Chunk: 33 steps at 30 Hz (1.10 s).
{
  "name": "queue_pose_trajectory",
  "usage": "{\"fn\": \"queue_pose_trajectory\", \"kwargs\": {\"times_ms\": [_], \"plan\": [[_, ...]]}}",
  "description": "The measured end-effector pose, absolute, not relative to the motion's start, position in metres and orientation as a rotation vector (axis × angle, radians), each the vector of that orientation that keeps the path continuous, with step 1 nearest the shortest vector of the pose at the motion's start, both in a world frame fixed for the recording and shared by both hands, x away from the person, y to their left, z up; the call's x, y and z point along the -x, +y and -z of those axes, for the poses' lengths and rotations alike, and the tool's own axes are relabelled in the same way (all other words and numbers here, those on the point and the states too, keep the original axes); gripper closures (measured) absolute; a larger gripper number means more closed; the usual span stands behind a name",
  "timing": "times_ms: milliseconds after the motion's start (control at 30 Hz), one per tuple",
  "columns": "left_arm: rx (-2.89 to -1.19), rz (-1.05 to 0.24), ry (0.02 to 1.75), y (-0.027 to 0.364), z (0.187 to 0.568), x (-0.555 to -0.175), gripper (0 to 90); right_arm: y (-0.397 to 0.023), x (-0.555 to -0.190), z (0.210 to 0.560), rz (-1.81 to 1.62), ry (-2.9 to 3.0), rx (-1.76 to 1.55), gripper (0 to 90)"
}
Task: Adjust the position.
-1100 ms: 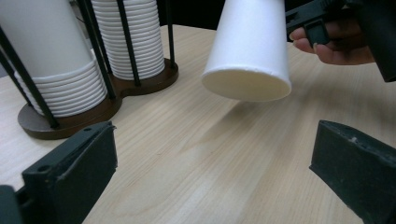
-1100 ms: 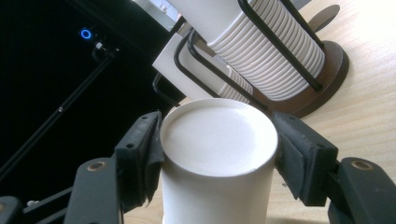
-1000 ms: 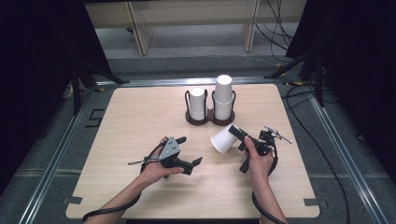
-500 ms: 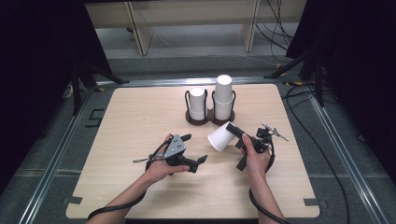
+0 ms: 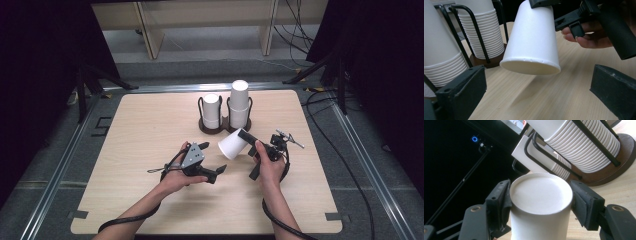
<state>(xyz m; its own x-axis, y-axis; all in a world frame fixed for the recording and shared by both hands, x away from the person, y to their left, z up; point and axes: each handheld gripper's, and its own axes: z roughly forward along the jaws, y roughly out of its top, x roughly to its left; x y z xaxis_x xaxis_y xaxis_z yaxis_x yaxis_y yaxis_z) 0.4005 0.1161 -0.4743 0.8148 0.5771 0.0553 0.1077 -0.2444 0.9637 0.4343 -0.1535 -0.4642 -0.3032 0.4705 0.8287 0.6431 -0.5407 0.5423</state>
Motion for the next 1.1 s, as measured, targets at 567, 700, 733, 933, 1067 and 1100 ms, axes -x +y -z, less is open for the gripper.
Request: {"fn": "queue_pose_trajectory", "kwargs": {"times_ms": [567,700,733,933,1067,1100], "plan": [[-1.799,-0.479,0.517,0.103,0.479,-0.411,0.0,-0.153,-0.434,0.467,1.948,-1.426,1.763,36.8],[-1.774,-0.484,0.516,0.101,0.480,-0.414,0.0,-0.152,-0.434,0.466,1.948,-1.418,1.757,36.8],[-1.774,-0.484,0.516,0.101,0.480,-0.414,0.0,-0.152,-0.434,0.466,1.948,-1.418,1.757,36.8],[-1.736,-0.484,0.509,0.099,0.480,-0.416,0.0,-0.153,-0.435,0.466,1.956,-1.404,1.755,36.8],[-1.742,-0.488,0.511,0.100,0.481,-0.417,0.0,-0.152,-0.435,0.467,1.952,-1.403,1.753,36.8],[-1.745,-0.488,0.514,0.100,0.482,-0.419,0.0,-0.152,-0.435,0.467,1.950,-1.396,1.750,36.8]]}}
